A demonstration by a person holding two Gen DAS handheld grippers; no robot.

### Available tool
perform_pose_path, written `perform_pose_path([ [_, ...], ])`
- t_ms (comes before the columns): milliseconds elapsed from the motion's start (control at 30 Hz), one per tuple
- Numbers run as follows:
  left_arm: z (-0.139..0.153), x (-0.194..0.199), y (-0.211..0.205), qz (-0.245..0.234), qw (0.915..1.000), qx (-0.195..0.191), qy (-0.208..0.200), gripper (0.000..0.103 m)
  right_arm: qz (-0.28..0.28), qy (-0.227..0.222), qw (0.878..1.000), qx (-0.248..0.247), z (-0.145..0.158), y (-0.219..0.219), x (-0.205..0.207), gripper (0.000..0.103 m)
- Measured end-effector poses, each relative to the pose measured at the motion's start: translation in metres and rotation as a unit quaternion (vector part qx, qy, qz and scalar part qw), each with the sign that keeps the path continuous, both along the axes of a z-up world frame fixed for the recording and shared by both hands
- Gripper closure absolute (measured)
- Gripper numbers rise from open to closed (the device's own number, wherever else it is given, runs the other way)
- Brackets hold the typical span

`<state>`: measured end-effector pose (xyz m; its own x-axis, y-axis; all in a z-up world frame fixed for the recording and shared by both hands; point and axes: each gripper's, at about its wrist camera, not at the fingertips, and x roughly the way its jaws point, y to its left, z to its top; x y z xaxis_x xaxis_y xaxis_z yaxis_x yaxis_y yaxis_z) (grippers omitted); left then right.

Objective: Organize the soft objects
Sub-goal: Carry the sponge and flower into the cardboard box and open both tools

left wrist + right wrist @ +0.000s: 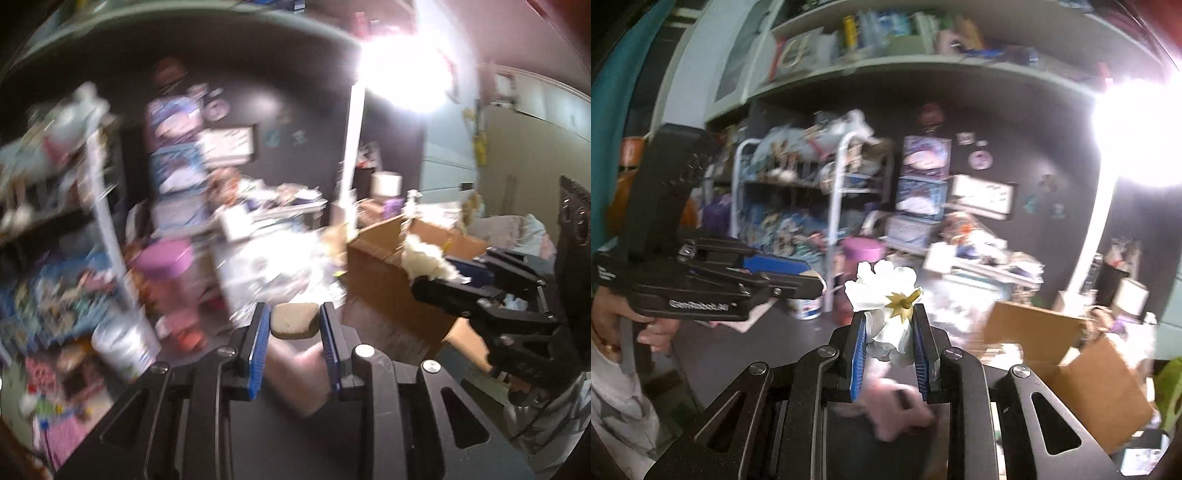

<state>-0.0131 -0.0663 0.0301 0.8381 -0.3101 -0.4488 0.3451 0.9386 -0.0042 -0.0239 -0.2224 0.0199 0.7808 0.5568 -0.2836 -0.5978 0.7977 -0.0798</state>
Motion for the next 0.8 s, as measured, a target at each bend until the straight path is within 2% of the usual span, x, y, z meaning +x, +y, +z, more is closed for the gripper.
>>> perform_pose_path([
  [200, 0.019, 0.025, -0.066, -0.055, 0.9983, 0.015, -0.016, 0.079, -0.043, 0.008, 0.999, 0.023, 0.001, -0.058, 0.012, 0.085],
  [333, 0.021, 0.039, -0.102, -0.094, 0.9954, 0.018, -0.008, 0.079, -0.062, 0.032, 0.998, 0.009, -0.007, -0.086, 0.025, 0.085],
  [500, 0.018, 0.052, -0.136, -0.117, 0.9925, 0.033, 0.011, 0.078, -0.069, 0.074, 0.995, -0.016, -0.029, -0.100, 0.042, 0.083],
  [600, 0.012, 0.061, -0.145, -0.119, 0.9917, 0.038, 0.029, 0.078, -0.068, 0.092, 0.993, -0.022, -0.039, -0.104, 0.052, 0.072],
  [633, 0.011, 0.063, -0.147, -0.119, 0.9916, 0.040, 0.033, 0.078, -0.067, 0.095, 0.993, -0.022, -0.041, -0.106, 0.054, 0.062],
  [667, 0.009, 0.065, -0.148, -0.118, 0.9915, 0.041, 0.036, 0.078, -0.067, 0.095, 0.993, -0.021, -0.043, -0.107, 0.055, 0.056],
  [800, 0.005, 0.071, -0.153, -0.117, 0.9909, 0.049, 0.046, 0.078, -0.064, 0.092, 0.994, -0.019, -0.044, -0.112, 0.057, 0.055],
])
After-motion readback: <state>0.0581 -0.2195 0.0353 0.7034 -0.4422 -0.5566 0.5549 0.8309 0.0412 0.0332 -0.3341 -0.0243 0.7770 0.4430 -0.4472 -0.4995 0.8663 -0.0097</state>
